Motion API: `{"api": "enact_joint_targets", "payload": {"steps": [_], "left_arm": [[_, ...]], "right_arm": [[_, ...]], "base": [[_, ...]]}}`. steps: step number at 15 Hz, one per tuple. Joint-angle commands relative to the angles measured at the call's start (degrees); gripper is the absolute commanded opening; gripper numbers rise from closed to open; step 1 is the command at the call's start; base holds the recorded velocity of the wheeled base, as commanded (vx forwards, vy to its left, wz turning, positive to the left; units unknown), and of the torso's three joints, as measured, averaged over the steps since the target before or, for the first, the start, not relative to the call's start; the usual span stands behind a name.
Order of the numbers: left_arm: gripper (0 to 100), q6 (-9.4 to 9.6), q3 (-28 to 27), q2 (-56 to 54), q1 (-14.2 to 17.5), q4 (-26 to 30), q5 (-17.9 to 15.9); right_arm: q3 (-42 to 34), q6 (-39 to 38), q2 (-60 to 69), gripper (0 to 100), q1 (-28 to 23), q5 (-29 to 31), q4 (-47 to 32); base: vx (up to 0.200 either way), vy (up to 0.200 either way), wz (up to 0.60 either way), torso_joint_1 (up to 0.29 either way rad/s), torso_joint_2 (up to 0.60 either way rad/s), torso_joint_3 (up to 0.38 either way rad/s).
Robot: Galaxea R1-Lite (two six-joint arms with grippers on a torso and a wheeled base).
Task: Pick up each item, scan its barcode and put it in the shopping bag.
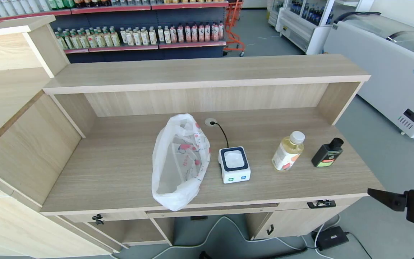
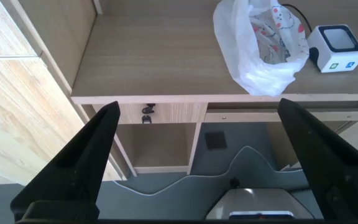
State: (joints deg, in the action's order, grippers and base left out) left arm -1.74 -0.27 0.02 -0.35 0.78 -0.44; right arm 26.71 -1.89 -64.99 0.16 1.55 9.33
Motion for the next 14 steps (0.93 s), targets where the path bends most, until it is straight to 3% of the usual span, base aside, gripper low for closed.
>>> {"api": "enact_joint_targets", "payload": {"steps": [1, 3, 6, 8, 9, 14], "left_arm": [[100, -0.01, 0.0, -0.02, 0.0, 0.01, 0.0], [100, -0.01, 0.0, -0.02, 0.0, 0.01, 0.0], [100, -0.01, 0.0, -0.02, 0.0, 0.01, 0.0], [100, -0.01, 0.0, -0.02, 0.0, 0.01, 0.0], [100, -0.01, 0.0, -0.02, 0.0, 0.01, 0.0], [100, -0.01, 0.0, -0.02, 0.0, 0.01, 0.0]], "right_arm": [[-2.36, 0.48, -11.48, 100, -0.77, 0.03, 7.81], [-2.28, 3.21, -20.44, 100, -1.04, 0.3, 22.84], [-2.01, 7.08, -29.41, 100, -2.27, 0.47, 30.58], [-2.01, 7.08, -35.47, 100, -2.0, 0.47, 40.51], [-1.75, 7.25, -38.9, 100, -1.48, 0.47, 46.66], [-0.25, 7.34, -48.3, 100, 2.39, 0.39, 60.28]], "base": [[0.0, 0.0, 0.0, 0.0, 0.0, 0.0], [0.0, 0.0, 0.0, 0.0, 0.0, 0.0], [0.0, 0.0, 0.0, 0.0, 0.0, 0.0], [0.0, 0.0, 0.0, 0.0, 0.0, 0.0], [0.0, 0.0, 0.0, 0.0, 0.0, 0.0], [0.0, 0.0, 0.0, 0.0, 0.0, 0.0]]}}
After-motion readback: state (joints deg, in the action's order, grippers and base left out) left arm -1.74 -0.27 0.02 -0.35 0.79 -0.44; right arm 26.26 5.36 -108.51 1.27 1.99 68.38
